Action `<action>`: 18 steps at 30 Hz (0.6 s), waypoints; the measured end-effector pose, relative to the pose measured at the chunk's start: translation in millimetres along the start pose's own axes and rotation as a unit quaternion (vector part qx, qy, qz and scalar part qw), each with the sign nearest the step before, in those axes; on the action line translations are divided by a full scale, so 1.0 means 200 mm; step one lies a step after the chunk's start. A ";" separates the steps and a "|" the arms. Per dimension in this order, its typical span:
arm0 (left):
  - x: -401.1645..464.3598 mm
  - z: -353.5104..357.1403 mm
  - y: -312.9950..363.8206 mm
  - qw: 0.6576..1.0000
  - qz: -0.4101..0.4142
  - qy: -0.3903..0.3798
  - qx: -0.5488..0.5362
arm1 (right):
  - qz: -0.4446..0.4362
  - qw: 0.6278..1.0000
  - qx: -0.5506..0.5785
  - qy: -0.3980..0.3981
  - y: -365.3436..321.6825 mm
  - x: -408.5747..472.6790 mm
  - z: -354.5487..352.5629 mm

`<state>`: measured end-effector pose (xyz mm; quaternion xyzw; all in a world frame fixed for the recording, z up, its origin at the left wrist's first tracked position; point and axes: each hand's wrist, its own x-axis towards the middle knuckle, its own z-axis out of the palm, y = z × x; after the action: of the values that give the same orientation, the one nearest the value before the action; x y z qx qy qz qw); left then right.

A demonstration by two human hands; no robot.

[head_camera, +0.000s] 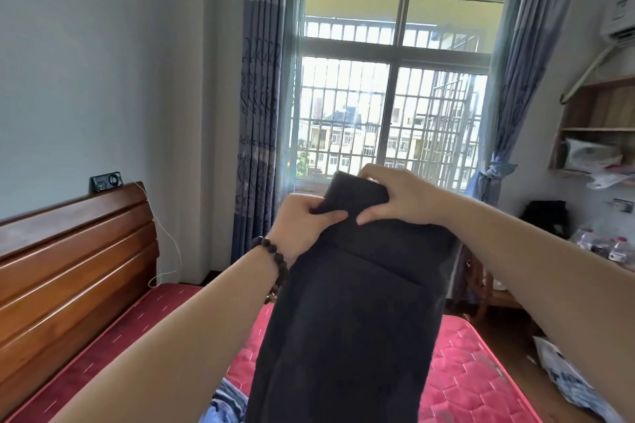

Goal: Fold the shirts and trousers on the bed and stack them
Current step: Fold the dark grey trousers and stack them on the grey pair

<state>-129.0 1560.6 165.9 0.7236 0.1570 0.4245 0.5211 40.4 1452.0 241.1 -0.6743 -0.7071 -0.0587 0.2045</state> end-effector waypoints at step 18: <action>-0.23 0.12 0.12 0.984 0.022 0.174 -0.021 | 0.154 0.760 0.610 0.162 0.30 -0.53 0.28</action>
<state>-142.3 1504.7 164.4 0.6309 0.2204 0.5586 0.4912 87.2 1379.5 139.5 -0.4867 -0.4364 0.3091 0.6908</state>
